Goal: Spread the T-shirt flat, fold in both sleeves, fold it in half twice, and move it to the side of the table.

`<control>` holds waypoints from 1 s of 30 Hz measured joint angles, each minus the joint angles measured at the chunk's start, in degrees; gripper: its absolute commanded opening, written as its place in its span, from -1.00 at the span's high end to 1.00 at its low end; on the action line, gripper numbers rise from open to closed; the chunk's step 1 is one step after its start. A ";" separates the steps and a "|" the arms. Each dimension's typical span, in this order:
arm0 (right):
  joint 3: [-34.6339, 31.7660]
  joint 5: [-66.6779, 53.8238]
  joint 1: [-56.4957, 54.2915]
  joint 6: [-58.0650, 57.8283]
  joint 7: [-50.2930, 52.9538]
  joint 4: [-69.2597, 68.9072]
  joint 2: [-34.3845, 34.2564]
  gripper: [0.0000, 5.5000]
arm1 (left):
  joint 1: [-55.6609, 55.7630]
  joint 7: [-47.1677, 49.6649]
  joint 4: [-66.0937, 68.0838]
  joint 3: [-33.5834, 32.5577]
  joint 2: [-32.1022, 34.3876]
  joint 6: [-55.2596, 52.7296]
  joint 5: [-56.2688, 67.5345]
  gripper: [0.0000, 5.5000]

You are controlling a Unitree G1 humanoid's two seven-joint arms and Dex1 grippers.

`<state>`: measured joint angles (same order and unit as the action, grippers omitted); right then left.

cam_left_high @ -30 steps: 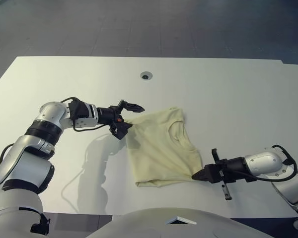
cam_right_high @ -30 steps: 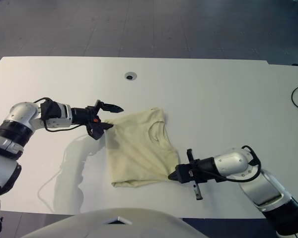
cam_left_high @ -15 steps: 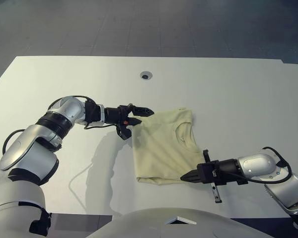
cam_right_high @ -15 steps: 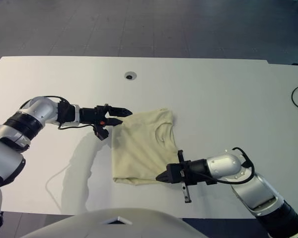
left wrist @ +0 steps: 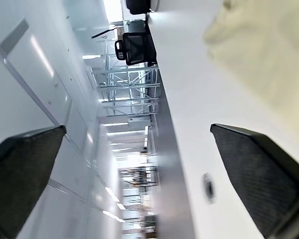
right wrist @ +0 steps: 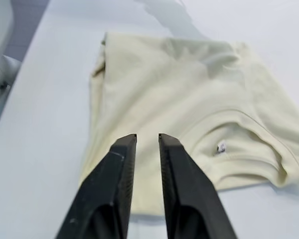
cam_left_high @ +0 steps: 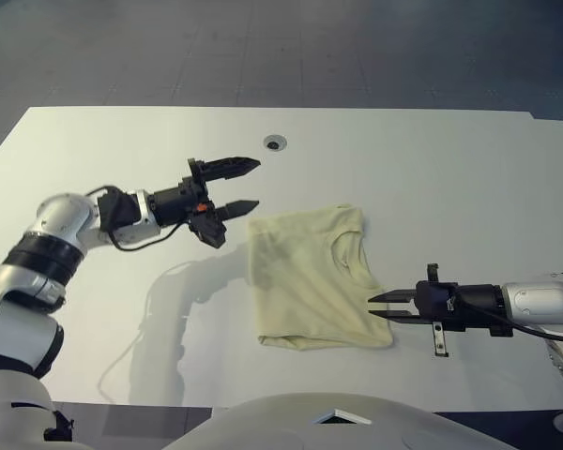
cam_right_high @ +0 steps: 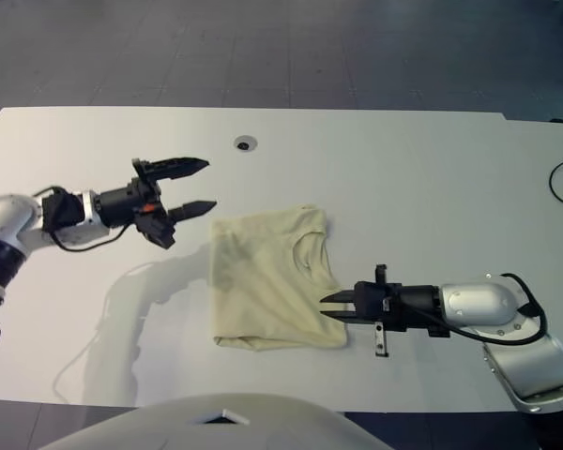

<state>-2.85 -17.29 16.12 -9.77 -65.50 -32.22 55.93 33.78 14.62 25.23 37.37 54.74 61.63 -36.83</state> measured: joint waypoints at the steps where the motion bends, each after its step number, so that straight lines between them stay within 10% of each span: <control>1: -0.56 0.27 0.70 0.63 0.22 0.16 -0.02 0.47 | -2.31 -1.95 -1.93 0.57 0.81 -0.12 3.65 -0.96; 8: -6.78 7.16 9.57 8.42 3.39 1.34 -0.14 0.09 | -28.40 -21.98 -26.84 4.30 11.75 -8.61 26.86 -0.96; 25: -4.29 28.15 16.43 26.06 9.76 2.56 -1.13 -0.93 | -41.26 -34.75 -30.57 -11.59 8.70 -12.97 19.97 -0.96; 30: -0.87 31.57 13.10 28.71 14.81 3.68 -3.53 -0.96 | -41.05 -35.83 -29.44 -13.34 5.52 -12.03 17.81 -0.96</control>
<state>-3.72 14.27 29.21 18.94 -50.69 -28.54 52.40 -7.27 -21.21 -4.21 24.03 60.26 49.60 -19.01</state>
